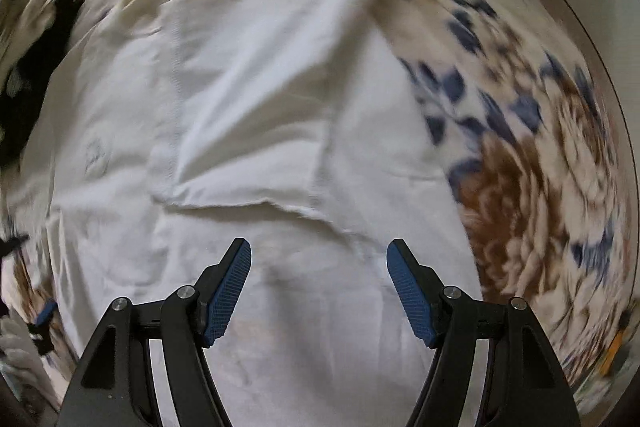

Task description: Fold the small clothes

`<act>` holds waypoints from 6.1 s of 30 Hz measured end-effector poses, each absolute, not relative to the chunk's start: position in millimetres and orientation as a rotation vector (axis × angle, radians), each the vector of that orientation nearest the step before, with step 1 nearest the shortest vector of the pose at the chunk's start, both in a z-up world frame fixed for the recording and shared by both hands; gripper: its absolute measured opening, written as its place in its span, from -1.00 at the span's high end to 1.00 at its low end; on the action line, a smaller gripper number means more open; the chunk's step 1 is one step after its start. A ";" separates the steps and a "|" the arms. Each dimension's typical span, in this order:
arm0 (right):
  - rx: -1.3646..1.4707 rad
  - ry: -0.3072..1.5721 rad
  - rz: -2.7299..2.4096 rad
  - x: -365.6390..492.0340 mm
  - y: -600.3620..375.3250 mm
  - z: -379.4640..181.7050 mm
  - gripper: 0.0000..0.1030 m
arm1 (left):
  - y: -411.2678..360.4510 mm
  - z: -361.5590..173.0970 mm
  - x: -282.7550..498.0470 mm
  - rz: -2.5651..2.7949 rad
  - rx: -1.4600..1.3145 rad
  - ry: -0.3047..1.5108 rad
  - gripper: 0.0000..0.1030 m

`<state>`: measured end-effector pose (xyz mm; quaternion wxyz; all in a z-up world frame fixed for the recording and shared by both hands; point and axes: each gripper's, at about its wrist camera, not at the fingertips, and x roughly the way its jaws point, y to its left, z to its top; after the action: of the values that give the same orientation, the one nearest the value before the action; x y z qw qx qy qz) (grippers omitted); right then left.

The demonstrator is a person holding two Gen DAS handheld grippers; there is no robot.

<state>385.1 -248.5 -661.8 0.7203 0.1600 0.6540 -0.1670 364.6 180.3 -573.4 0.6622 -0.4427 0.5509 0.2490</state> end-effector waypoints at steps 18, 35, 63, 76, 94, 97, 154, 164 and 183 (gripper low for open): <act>0.423 1.440 -0.455 335.8 -359.0 -659.6 -0.41 | 31.7 -425.4 401.3 0.216 -0.296 0.898 0.94; 0.453 1.428 -0.371 293.4 -425.9 -644.2 -0.41 | -120.0 -495.5 325.3 -0.207 0.085 1.183 -0.72; 0.135 1.495 0.046 578.5 -278.2 -645.9 0.08 | 18.2 -535.4 463.2 0.186 -0.113 1.204 -0.80; 0.181 1.415 -0.012 572.1 -297.5 -611.3 0.25 | 28.3 -539.9 495.2 0.189 -0.158 1.217 -0.80; 0.265 1.414 0.276 634.5 -250.4 -604.1 -0.14 | 42.0 -520.9 468.4 0.200 -0.132 1.206 -0.80; 0.366 1.343 0.196 595.5 -313.5 -568.3 -0.24 | 33.2 -499.3 449.0 0.167 -0.104 1.168 -0.80; 0.416 1.637 0.082 275.9 -562.6 -609.3 -0.24 | -175.7 -517.3 40.9 -0.186 -0.490 1.489 0.97; 0.430 1.678 0.109 270.5 -544.2 -623.9 -0.24 | -141.6 -525.7 39.7 -0.010 -0.500 1.590 0.79; 0.512 1.537 0.240 373.2 -551.4 -628.4 -0.24 | -222.0 -535.4 36.6 -0.115 -0.079 1.505 0.85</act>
<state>373.2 -551.4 -628.4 0.6831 0.2285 0.6853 0.1072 36.6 -222.0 -535.4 0.7278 -0.0360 0.6828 -0.0523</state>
